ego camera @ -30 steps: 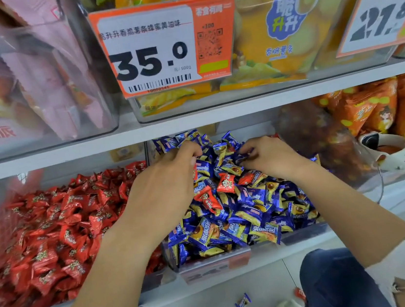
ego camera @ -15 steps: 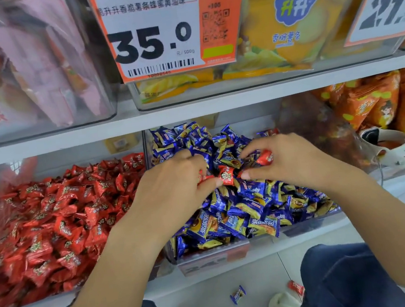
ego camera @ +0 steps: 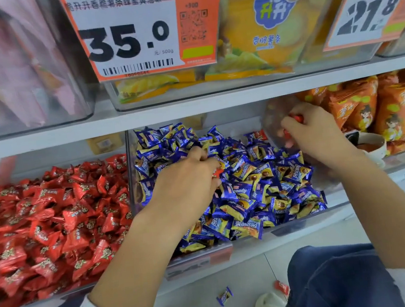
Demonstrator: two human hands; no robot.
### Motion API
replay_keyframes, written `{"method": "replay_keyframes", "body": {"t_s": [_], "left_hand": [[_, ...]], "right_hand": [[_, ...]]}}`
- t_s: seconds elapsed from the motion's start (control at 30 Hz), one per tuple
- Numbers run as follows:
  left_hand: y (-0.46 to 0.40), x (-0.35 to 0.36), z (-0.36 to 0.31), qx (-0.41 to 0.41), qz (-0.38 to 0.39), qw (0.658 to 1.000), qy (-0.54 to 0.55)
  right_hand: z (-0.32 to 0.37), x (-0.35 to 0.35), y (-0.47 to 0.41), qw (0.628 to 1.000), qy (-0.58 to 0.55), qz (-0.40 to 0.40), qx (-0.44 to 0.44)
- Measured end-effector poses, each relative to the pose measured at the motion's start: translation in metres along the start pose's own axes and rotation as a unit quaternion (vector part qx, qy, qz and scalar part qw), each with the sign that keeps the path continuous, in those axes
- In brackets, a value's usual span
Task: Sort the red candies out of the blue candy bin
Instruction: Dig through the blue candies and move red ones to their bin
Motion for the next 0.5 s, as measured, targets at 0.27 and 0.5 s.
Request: {"method": "replay_keyframes", "body": {"t_s": [0.27,0.5], "left_hand": [[0.000,-0.004,0.003,-0.008,-0.022,0.999,0.044],[0.008,-0.029,0.018,-0.030,-0.074,0.993,0.083]], "right_hand": [[-0.030,0.030,-0.024,0.997,0.038,0.020,0.069],[-0.050,0.074,-0.064,0.988,0.065,0.075,0.121]]}}
Point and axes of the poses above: each hand's wrist, its own y-axis away from the middle knuckle, its own x-axis out of the palm, z = x × y, the point moved 10 cm from there along -y, towards the middle knuckle, and after that the axes turned 3 degrees about x, right-handed, at the moved point
